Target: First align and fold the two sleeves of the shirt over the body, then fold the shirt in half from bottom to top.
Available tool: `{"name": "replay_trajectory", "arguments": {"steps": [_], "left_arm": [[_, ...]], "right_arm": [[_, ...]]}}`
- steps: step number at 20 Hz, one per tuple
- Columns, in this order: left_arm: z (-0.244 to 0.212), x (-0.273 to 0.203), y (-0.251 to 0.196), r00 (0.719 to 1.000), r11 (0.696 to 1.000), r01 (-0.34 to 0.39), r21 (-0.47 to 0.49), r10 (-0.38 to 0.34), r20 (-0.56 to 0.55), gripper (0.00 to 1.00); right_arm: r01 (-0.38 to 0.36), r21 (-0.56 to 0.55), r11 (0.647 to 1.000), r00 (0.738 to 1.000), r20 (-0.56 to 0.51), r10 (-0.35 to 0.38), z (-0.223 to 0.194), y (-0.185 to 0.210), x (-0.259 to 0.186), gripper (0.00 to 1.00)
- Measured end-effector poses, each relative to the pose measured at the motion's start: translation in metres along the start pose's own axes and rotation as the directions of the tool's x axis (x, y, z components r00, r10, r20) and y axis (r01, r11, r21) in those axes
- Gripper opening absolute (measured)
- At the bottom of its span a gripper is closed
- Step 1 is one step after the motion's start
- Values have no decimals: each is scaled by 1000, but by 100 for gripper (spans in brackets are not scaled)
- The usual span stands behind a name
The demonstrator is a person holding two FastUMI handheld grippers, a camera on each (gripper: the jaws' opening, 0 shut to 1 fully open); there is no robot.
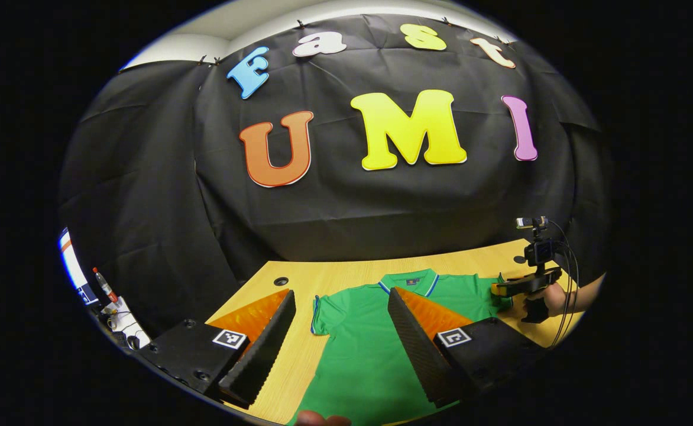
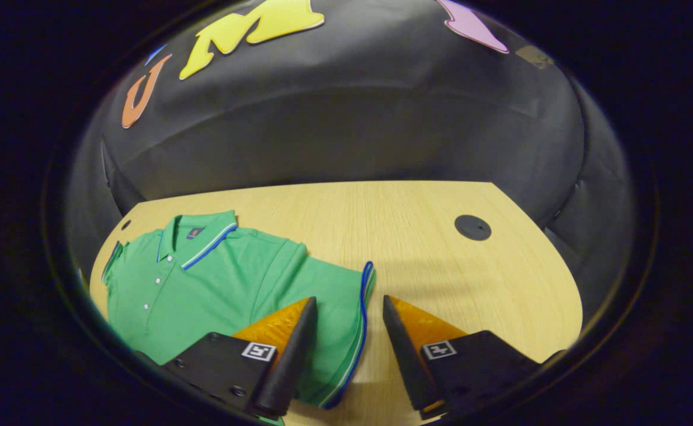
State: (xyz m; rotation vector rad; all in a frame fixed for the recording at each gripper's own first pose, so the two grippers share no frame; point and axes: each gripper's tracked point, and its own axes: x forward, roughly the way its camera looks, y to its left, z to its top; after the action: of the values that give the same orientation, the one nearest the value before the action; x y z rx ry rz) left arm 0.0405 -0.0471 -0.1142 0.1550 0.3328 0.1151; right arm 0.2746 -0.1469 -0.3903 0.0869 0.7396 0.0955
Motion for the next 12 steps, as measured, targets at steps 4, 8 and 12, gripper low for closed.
{"name": "replay_trajectory", "arguments": {"steps": [4, 8, 12], "left_arm": [[0, 0, 0, 1000, 1000, 2, 10, -2, -6, 100], [-1, -1, 4, 1000, 1000, -5, 9, 5, -4, 100], [-3, -4, 6, 1000, 1000, -9, -16, 9, -8, 100]], "right_arm": [[19, 9, 1000, 1000, -4, -19, 2, -4, 1, 9], [14, 23, 1000, 1000, 5, -14, 9, -5, -6, 8], [22, 28, 999, 997, 68, -24, 39, -2, -26, 8]]}}
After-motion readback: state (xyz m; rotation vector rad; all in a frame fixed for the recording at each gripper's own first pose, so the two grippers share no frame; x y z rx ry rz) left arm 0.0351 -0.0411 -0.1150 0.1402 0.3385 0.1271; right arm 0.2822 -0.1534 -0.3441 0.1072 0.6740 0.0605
